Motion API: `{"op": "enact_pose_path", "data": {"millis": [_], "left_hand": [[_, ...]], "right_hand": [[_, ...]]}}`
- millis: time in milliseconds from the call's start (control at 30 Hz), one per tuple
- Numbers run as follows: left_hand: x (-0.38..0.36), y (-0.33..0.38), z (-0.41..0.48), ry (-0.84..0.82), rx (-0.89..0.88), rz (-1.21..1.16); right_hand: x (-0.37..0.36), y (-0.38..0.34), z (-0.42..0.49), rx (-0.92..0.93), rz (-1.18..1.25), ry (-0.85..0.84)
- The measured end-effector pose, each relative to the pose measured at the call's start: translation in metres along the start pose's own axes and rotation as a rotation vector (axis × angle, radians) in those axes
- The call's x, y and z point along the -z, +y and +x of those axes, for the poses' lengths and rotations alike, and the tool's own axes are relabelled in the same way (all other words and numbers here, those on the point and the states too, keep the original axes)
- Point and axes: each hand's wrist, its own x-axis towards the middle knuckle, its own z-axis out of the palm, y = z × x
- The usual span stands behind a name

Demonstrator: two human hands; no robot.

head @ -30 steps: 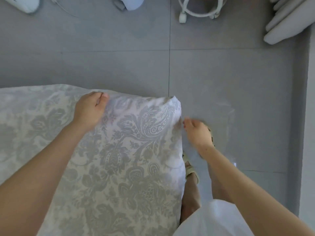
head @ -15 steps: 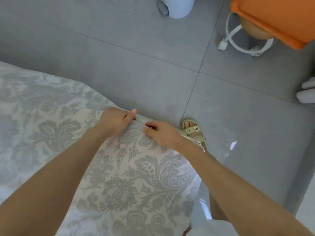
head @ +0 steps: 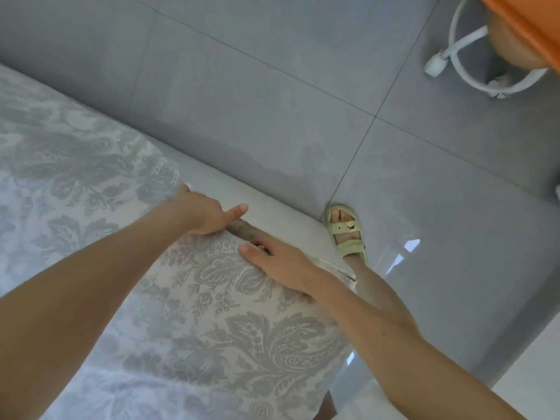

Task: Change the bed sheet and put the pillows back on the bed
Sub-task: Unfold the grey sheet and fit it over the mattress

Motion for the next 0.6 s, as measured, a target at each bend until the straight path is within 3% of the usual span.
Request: {"op": "enact_pose_path", "data": {"millis": [100,200,267,367,467,600], "left_hand": [[0.008,-0.005,0.004,-0.096,0.098,-0.054],[0.007,-0.02,0.006,-0.296,0.076,-0.236],[0.003,-0.027,0.009,-0.296,0.077,-0.285],[-0.003,-0.032,0.01,0.026,0.083,-0.12],[-0.012,-0.046,0.004,0.332,0.043,-0.189],[-0.027,-0.054,-0.006,0.641,0.023,-0.21]], "right_hand": [[0.011,-0.003,0.007,-0.046,0.141,-0.19],[0.015,0.001,0.01,-0.207,0.228,-0.39],[0.017,0.011,0.006,-0.282,0.247,-0.414],[0.018,0.027,0.0,-0.343,0.155,-0.139],[0.022,0.033,-0.01,-0.384,-0.059,0.086],[0.039,0.033,-0.037,-0.464,-0.14,0.001]]}}
